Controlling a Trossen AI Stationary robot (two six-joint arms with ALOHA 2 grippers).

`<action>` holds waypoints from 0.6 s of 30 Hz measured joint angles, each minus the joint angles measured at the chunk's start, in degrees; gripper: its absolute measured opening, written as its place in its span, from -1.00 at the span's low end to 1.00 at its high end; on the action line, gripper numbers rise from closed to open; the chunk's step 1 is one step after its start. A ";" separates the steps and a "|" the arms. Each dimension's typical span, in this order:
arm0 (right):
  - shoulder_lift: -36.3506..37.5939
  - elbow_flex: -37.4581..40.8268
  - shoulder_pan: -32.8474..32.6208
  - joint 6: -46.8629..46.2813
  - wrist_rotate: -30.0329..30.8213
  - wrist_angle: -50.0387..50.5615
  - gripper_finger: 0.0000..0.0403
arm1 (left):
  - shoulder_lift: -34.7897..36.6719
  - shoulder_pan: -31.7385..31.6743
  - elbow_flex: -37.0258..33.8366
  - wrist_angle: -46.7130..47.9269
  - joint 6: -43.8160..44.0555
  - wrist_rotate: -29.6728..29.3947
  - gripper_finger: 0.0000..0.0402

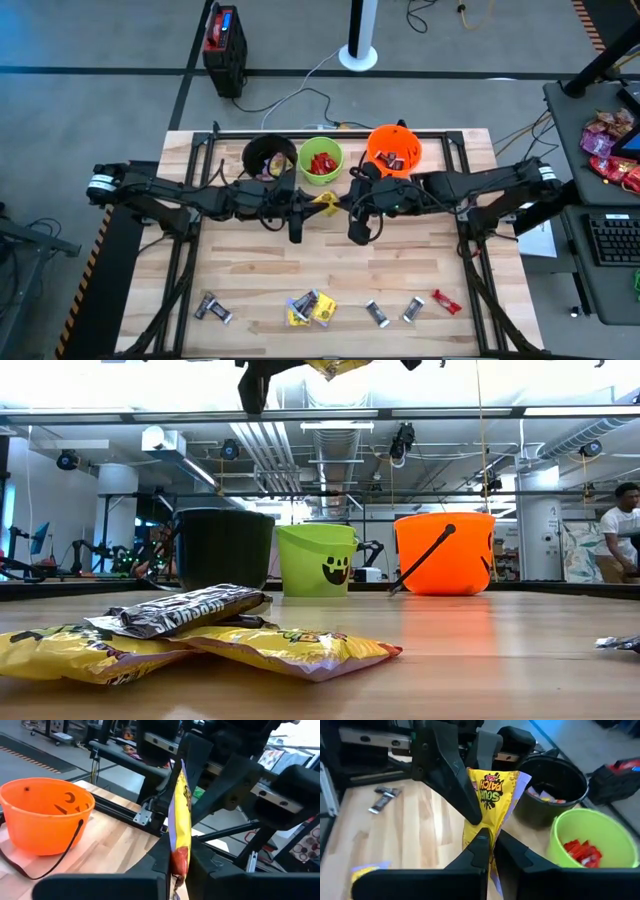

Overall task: Sort candy by brand, put in halloween buckets
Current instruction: Put the yellow candy into the black bucket

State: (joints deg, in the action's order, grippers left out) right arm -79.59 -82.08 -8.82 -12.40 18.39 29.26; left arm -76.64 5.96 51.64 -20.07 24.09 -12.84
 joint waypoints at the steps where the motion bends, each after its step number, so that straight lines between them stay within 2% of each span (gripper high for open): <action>1: 0.14 0.00 0.68 -0.90 -1.47 0.15 -0.90 | 0.05 -0.02 0.00 0.04 0.11 -0.11 -0.95; 4: 0.28 0.00 3.59 -4.62 -6.82 0.54 -0.74 | 0.12 -0.47 0.00 0.09 0.60 -0.17 -0.97; 7: 0.28 0.00 6.12 -5.24 -9.34 0.83 -0.52 | 0.16 -1.27 0.54 1.29 0.97 -0.45 -0.98; 10: 0.56 0.00 8.80 -5.67 -10.22 1.19 -0.30 | 0.19 -2.74 3.52 8.33 1.52 -0.89 -0.99; 14: 1.05 -1.28 13.18 -5.79 -10.53 5.46 -0.08 | 0.20 -6.04 11.95 31.02 1.60 -4.77 -0.99; 18: 1.02 -3.15 17.62 -5.97 -12.66 9.78 0.04 | -0.53 -12.18 23.20 60.86 -2.36 -10.53 -0.99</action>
State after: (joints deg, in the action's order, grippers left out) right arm -78.56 -85.23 8.80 -18.37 5.73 39.04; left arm -77.17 -6.22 74.84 40.79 21.73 -23.37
